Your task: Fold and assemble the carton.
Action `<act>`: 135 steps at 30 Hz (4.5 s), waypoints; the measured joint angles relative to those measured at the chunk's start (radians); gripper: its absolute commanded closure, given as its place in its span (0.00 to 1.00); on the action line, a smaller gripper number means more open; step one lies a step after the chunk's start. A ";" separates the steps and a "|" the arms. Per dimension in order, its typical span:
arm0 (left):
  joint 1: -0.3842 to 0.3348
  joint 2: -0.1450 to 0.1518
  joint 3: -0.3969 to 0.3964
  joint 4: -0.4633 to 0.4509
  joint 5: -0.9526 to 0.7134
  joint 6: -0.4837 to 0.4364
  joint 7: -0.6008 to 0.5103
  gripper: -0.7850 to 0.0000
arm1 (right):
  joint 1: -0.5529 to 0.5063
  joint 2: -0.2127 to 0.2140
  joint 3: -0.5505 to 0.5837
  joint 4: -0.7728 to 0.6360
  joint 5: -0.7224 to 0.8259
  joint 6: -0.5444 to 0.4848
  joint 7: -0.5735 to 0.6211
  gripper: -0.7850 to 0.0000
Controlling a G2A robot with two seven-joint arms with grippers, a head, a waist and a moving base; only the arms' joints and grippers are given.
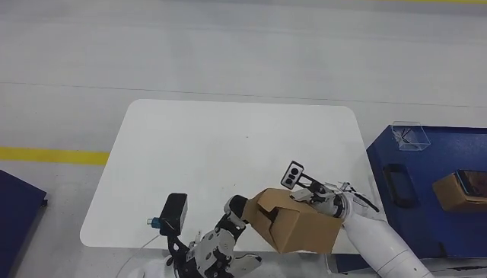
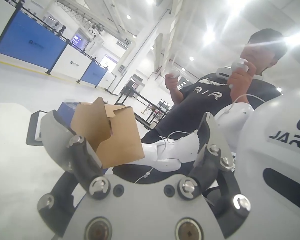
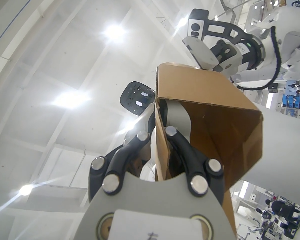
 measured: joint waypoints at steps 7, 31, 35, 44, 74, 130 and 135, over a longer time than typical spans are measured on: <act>-0.001 0.006 -0.015 -0.004 -0.044 0.102 -0.078 0.00 | 0.007 0.005 0.015 0.006 -0.053 -0.043 0.000 1.00; -0.051 -0.022 0.074 0.064 0.366 0.345 0.168 0.00 | -0.019 0.018 0.008 -0.064 -0.013 -0.061 0.000 1.00; -0.042 -0.026 0.090 0.065 0.389 0.341 0.215 0.00 | -0.020 0.019 0.007 -0.065 -0.010 -0.060 0.000 1.00; -0.005 -0.024 0.061 0.051 0.339 0.287 0.278 0.00 | -0.023 0.021 0.012 -0.064 0.002 -0.068 0.000 1.00; 0.013 0.005 -0.015 -0.017 -0.023 0.307 -0.035 0.00 | -0.011 0.024 0.046 -0.022 -0.143 -0.236 0.000 1.00; 0.068 0.006 0.102 -0.042 0.471 0.254 0.206 0.00 | -0.046 0.029 0.077 -0.025 -0.145 -0.196 0.000 1.00; 0.053 0.005 0.106 -0.053 0.358 0.278 0.114 0.00 | -0.045 0.030 0.086 -0.017 -0.182 -0.225 0.000 1.00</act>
